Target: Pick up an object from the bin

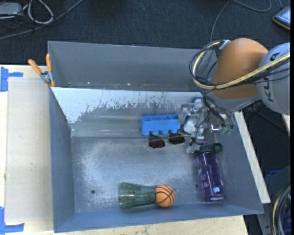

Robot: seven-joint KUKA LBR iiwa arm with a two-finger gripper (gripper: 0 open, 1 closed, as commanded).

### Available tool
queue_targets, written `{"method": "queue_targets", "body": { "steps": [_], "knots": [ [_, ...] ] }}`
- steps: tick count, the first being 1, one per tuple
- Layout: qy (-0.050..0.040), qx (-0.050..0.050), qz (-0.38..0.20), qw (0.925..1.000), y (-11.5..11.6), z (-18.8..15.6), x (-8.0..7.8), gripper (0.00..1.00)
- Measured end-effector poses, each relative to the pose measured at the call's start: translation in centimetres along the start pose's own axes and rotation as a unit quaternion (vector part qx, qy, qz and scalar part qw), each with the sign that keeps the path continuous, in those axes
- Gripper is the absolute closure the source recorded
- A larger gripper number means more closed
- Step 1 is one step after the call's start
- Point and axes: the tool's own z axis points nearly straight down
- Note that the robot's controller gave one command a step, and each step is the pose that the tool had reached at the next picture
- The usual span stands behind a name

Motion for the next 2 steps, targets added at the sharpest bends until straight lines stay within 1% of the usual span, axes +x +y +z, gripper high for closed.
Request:
{"method": "queue_targets", "body": {
  "steps": [1, 2],
  "knots": [
    [0.0041, -0.001, 0.046, 0.9989, -1.7, 7.5, -1.4, 0.0],
    [-0.0033, -0.001, 0.091, 0.9958, -0.4, 4.2, -0.9, 0.0]
  ]
}}
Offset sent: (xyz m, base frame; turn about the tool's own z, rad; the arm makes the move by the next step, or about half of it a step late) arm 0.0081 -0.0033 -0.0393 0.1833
